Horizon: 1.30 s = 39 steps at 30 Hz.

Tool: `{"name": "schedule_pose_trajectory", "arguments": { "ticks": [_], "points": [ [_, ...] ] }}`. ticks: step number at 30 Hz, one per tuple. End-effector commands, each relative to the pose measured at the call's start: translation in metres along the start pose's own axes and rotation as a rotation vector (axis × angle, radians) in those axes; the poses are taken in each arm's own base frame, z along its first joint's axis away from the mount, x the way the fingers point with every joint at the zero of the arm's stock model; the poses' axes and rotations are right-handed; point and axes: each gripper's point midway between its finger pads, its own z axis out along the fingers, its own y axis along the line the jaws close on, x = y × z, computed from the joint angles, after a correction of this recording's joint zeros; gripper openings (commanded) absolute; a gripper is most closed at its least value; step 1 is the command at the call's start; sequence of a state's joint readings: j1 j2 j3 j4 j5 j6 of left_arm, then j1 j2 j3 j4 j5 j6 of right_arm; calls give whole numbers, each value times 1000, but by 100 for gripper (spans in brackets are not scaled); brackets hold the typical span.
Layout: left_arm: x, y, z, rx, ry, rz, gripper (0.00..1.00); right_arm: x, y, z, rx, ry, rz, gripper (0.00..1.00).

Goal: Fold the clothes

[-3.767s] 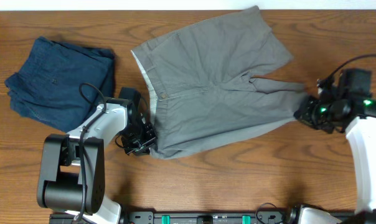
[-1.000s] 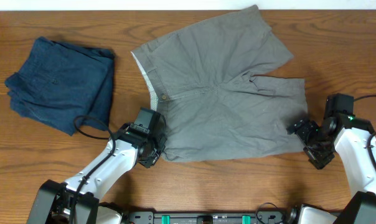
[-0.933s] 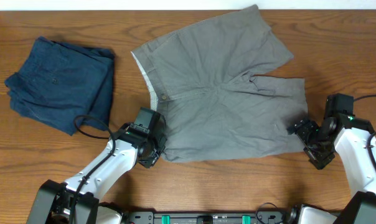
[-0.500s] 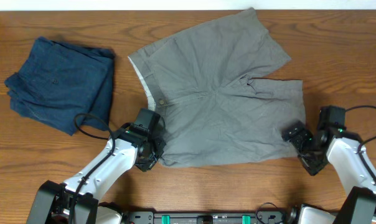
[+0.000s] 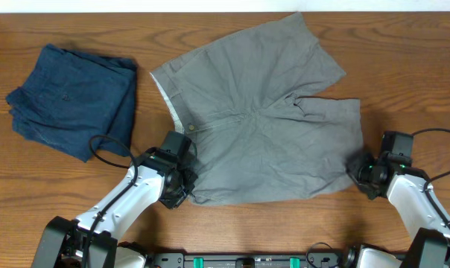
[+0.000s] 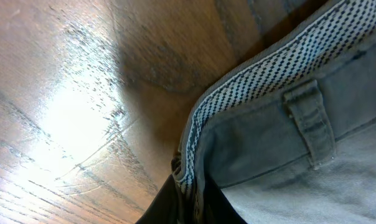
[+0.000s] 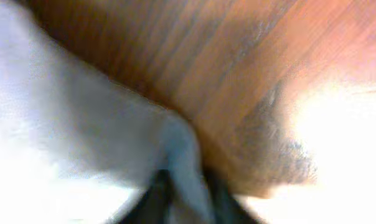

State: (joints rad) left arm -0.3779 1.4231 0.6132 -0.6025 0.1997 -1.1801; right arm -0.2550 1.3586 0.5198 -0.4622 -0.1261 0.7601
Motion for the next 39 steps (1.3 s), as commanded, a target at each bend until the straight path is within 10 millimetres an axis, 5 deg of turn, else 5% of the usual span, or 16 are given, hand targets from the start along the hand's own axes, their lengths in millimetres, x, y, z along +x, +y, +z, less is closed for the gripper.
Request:
{"name": "schedule_pose_trajectory", "arguments": {
  "ticks": [1,8,17,30,33,39],
  "points": [
    [4,28,11,-101,10,25,11,22,-21,9,61,81,26,1],
    [6,11,-9,-43,20,214,9,-3,-26,-18,93,44,-3,1],
    [10,-4,-77,99,-66,405,9,-58,-17,-124,93,-91,-63,1],
    [26,-5,-176,476,-284,500,6,-61,-11,-227,47,-306,-123,1],
    [25,-11,-191,556,-340,501,6,-71,5,-245,-11,-376,-195,1],
    [-5,-35,-201,559,-487,460,6,-93,71,-264,-220,-487,-369,1]
  ]
}}
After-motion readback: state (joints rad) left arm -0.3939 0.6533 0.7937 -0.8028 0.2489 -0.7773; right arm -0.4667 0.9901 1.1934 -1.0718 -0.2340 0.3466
